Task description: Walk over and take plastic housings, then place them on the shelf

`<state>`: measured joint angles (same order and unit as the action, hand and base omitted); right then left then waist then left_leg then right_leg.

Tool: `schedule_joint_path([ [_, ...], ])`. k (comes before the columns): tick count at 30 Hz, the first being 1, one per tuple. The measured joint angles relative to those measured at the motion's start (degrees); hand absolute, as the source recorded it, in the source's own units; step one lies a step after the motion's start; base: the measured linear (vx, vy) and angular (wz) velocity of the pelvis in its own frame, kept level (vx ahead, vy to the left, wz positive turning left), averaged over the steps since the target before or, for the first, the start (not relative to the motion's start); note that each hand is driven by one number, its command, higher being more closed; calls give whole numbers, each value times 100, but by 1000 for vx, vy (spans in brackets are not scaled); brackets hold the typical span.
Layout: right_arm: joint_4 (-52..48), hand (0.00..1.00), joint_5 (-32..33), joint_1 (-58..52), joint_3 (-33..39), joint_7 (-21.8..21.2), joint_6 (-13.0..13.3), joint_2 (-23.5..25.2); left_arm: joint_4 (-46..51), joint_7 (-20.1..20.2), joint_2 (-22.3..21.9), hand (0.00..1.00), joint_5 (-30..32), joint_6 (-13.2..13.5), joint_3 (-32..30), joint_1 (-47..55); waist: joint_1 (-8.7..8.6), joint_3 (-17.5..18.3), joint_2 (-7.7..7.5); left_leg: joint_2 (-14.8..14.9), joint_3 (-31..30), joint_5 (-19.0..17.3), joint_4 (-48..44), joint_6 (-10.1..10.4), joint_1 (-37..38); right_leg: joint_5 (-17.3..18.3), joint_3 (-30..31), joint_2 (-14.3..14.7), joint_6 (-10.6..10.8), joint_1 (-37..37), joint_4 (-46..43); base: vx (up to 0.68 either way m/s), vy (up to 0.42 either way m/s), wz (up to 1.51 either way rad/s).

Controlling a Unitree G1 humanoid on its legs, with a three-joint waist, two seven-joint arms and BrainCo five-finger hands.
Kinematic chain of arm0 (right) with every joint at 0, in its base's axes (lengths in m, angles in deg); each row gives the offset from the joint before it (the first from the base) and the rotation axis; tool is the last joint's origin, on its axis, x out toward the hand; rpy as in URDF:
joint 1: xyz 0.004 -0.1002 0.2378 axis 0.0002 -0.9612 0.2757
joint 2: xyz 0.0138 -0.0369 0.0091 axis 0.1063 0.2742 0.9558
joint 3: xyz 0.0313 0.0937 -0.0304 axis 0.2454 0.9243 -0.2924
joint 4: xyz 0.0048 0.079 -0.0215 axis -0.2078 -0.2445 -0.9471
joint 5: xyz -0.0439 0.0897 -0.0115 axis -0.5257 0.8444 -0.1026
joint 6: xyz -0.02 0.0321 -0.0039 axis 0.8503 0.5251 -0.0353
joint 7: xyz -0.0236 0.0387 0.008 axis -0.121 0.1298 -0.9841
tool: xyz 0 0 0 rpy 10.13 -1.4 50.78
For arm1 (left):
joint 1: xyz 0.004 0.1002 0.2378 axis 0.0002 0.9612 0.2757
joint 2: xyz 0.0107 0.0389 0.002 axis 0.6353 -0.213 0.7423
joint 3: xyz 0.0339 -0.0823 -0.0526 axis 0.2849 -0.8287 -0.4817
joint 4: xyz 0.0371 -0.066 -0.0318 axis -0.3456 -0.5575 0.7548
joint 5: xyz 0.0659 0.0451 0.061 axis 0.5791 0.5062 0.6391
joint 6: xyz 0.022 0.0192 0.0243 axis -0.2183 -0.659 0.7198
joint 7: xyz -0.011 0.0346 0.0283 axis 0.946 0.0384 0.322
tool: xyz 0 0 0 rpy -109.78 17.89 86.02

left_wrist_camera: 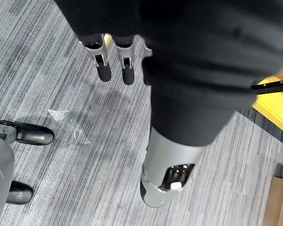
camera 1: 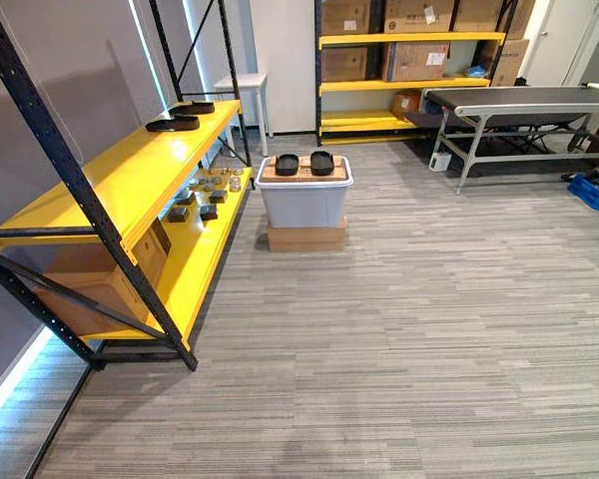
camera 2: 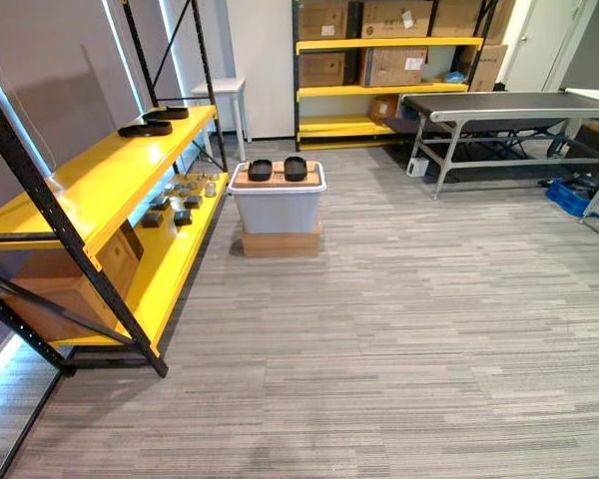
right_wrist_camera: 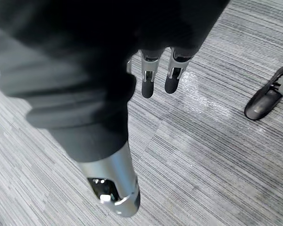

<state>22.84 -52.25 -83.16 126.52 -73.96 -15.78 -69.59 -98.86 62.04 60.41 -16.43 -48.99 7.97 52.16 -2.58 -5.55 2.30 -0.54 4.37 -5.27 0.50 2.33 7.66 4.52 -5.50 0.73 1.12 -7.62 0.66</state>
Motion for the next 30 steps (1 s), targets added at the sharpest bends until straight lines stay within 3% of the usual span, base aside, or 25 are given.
schedule_joint_path([
  [4, -14, 0, 281, 13, 3, 60, 82, 0, -3, -114, -97, 0, -23, 4, 77, 72, 5, -39, 31, 27, 12, 0, 10, 0, -42, 1, -31, 23, -2, 38, 0, -7, -38, 3],
  [13, -49, 0, -66, -75, 6, 119, 105, 137, -3, -188, -276, 0, 78, 6, 116, 168, -5, -43, 29, 34, 37, -4, 125, 6, 186, 1, -157, 27, -1, -133, -2, 2, -5, 1],
  [30, 31, 0, -65, -93, -246, 66, 59, 317, -3, -194, -336, 0, 137, -12, 294, 286, 3, -30, -30, 37, 204, -22, 193, 28, 333, 25, -109, 28, 39, -211, -6, -58, -13, -3],
])
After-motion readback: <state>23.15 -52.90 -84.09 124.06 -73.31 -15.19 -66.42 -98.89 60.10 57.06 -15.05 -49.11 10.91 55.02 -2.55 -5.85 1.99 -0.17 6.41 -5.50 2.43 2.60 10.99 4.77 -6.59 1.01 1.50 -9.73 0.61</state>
